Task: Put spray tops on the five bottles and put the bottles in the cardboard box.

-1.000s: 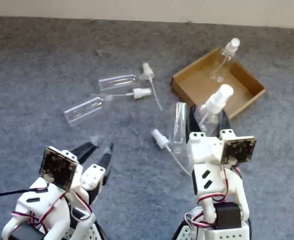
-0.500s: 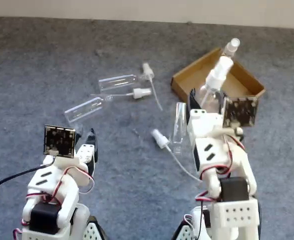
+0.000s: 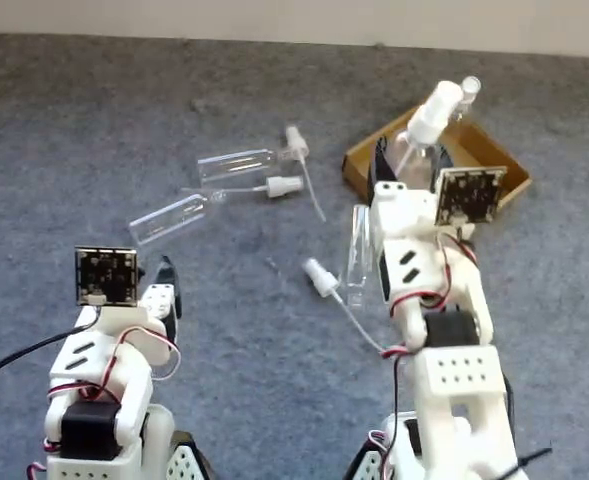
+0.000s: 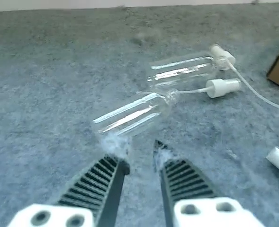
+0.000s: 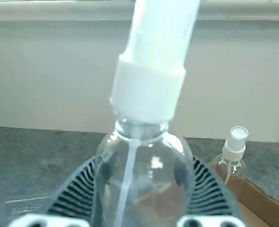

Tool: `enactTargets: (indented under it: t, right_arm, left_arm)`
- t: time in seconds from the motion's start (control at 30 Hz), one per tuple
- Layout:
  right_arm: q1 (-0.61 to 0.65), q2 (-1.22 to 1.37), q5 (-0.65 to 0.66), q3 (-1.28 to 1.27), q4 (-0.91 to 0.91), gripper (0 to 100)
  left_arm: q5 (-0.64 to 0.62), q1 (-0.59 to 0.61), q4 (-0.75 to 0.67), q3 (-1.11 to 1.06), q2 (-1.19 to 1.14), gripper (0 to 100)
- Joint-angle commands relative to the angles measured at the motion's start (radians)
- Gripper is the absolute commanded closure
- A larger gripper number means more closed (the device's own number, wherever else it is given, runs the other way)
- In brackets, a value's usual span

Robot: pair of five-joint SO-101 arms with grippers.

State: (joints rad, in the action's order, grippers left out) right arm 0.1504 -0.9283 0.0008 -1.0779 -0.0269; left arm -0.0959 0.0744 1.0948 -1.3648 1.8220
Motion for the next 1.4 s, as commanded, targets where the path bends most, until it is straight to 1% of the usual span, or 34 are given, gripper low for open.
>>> enactTargets:
  t: [0.0, 0.07, 0.3, 0.4, 0.77, 1.2, 1.37]
  right_arm:
    - [-0.016, 0.116, 0.000, 0.018, 0.140, 90.6]
    - [-0.031, 0.197, 0.000, 0.018, 0.193, 90.6]
    - [-0.071, 0.437, 0.000, 0.021, 0.450, 90.6]
    - [-0.074, 0.522, 0.000, 0.059, 0.515, 90.6]
    - [-0.087, 0.868, 0.000, 0.369, 0.521, 90.6]
    - [-0.087, 1.113, -0.002, 0.561, 0.522, 90.6]
    - [-0.085, 1.182, -0.002, 0.607, 0.522, 90.6]
  left_arm:
    - [0.005, 0.031, 0.000, -0.004, 0.012, 94]
    - [0.005, 0.030, -0.011, -0.035, 0.012, 94]
    - [0.005, 0.033, -0.206, -0.160, 0.012, 94]
    - [0.005, 0.033, -0.250, -0.191, 0.012, 94]
    - [0.005, 0.030, -0.255, -0.193, 0.012, 94]
    - [0.005, 0.030, -0.256, -0.199, 0.012, 94]
    - [0.005, 0.028, -0.284, -0.219, 0.012, 94]
